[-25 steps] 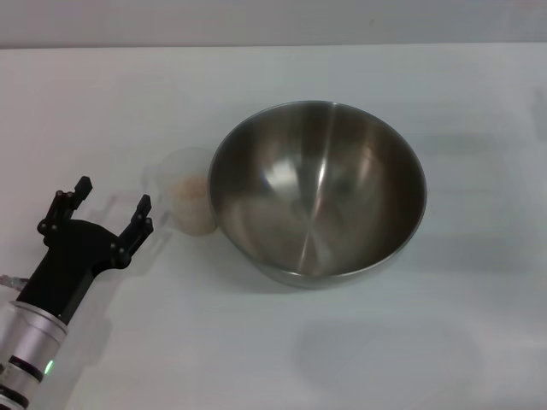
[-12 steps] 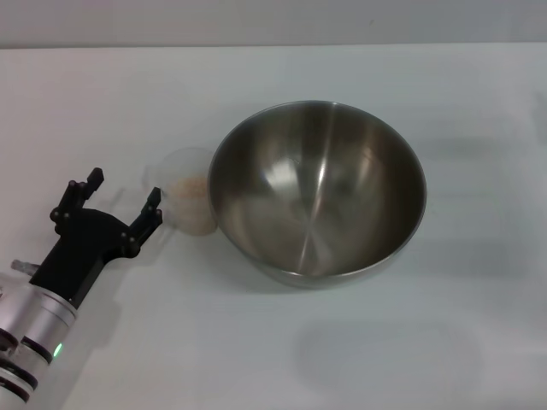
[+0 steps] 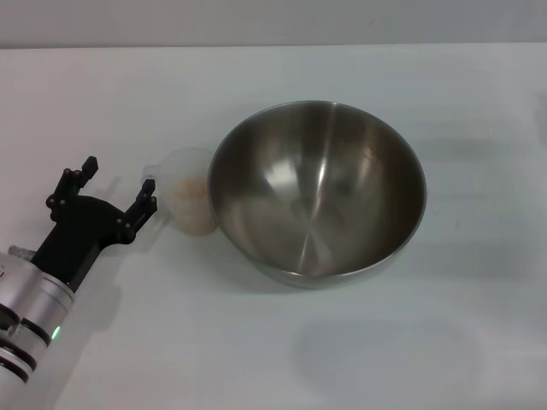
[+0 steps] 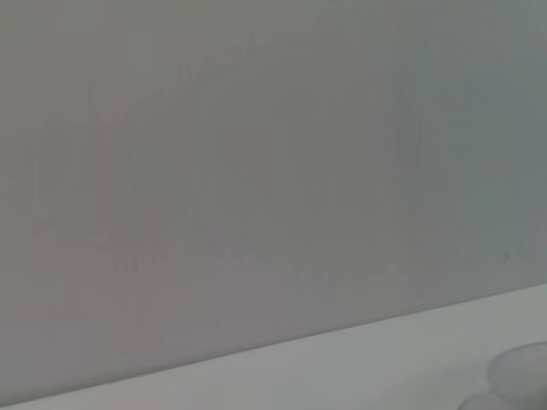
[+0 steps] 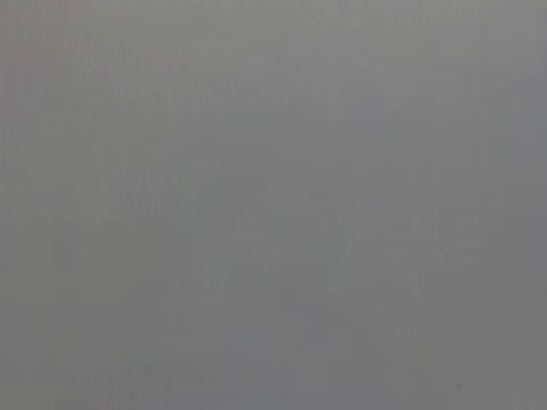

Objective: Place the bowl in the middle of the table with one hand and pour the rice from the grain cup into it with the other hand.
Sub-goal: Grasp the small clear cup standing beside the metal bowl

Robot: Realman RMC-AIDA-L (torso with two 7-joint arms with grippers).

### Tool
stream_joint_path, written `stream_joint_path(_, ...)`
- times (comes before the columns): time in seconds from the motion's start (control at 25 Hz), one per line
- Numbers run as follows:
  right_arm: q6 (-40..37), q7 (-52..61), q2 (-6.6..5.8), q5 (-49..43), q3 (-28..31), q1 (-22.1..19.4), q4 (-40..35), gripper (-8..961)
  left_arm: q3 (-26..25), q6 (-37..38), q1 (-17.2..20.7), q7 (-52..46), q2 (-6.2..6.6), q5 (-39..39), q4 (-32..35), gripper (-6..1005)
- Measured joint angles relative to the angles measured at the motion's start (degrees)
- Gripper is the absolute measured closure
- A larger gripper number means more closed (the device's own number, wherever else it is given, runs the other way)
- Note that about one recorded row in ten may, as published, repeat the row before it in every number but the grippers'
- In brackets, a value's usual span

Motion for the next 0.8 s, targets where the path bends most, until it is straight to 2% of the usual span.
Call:
stream_joint_path(0.4,0.12,0.00,0.00,0.11,0.00,0.26,0.00,379,-0.57,-2.07,-1.86,0.02,-0.09,-0.04,0.49,307)
stream_joint_path(0.8,0.33,0.00,0.03,0.05,0.00,0.53,0.00,379,-1.18,-2.70,-1.97,0.02,-0.09,0.26,0.34,312)
